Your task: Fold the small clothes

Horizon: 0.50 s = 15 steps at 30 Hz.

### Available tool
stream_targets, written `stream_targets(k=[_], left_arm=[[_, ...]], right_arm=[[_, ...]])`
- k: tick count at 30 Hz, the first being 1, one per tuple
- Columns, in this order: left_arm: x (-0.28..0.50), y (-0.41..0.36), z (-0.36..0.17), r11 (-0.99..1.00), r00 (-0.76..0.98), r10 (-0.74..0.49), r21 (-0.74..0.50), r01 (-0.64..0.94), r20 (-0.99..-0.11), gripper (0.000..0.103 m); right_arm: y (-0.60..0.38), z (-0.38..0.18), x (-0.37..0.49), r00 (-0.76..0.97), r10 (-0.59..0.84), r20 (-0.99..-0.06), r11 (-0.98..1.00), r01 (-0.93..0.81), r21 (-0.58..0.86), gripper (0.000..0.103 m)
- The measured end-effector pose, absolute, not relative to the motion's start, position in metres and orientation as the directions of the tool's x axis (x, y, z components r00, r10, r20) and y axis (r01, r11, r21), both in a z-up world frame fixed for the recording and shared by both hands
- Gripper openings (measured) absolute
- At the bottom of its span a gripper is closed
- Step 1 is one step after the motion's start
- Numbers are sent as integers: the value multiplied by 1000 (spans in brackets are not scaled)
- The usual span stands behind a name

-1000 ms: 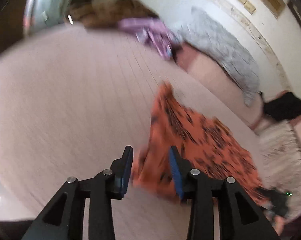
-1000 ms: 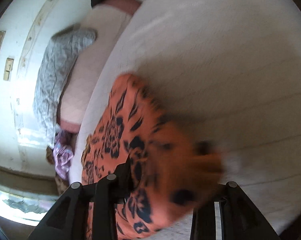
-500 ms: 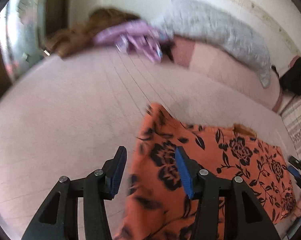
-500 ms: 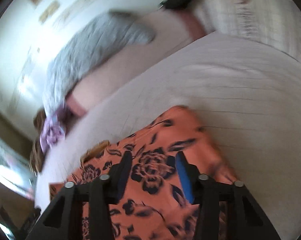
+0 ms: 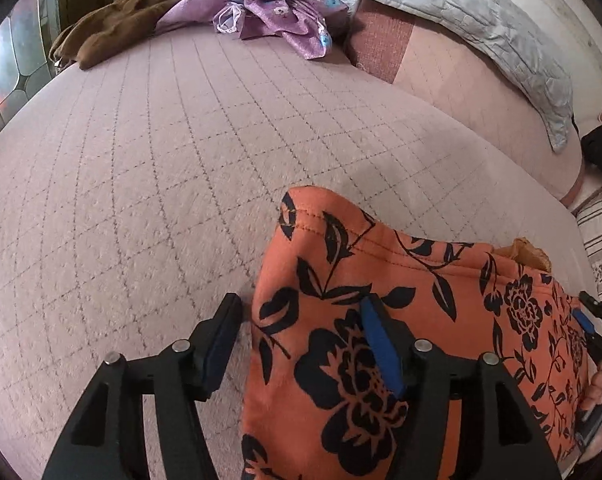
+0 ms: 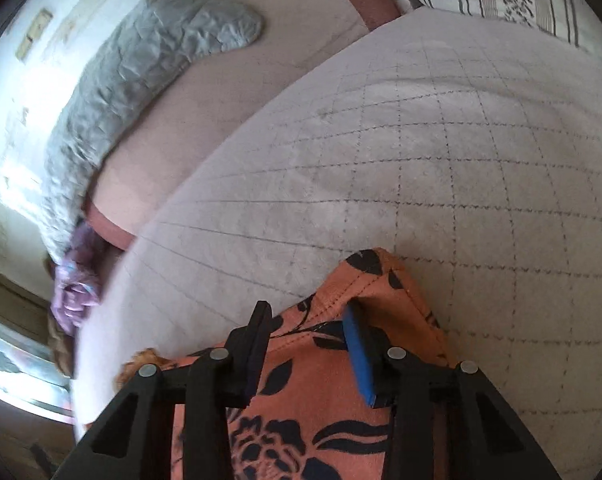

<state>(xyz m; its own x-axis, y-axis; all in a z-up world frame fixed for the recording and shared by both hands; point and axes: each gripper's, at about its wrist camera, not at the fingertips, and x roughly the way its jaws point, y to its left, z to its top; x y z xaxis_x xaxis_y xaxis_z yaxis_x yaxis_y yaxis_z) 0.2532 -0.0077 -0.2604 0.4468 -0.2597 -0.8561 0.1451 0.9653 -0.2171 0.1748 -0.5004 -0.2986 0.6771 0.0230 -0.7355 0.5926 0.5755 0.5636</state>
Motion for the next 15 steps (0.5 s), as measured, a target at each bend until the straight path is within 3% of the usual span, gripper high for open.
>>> stream_targets(k=[4, 6, 7, 12, 15], left_arm=[[230, -8, -244, 967, 507, -245, -173, 186, -826, 63], [208, -13, -234, 959, 539, -249, -128, 252, -804, 63], [197, -14, -230, 953, 548, -261, -120, 279, -795, 63], [157, -6, -223, 929, 522, -348, -210, 306, -778, 67], [143, 0, -220, 936, 537, -330, -196, 292, -776, 67]], right_arm=[[-493, -269, 141, 744, 64, -665, 544, 532, 648, 44], [-485, -253, 117, 773, 85, -629, 532, 498, 685, 58], [-480, -247, 106, 782, 94, -616, 530, 485, 696, 60], [-448, -235, 45, 794, 157, -587, 508, 445, 737, 60], [-437, -241, 3, 809, 197, -554, 420, 441, 793, 61]])
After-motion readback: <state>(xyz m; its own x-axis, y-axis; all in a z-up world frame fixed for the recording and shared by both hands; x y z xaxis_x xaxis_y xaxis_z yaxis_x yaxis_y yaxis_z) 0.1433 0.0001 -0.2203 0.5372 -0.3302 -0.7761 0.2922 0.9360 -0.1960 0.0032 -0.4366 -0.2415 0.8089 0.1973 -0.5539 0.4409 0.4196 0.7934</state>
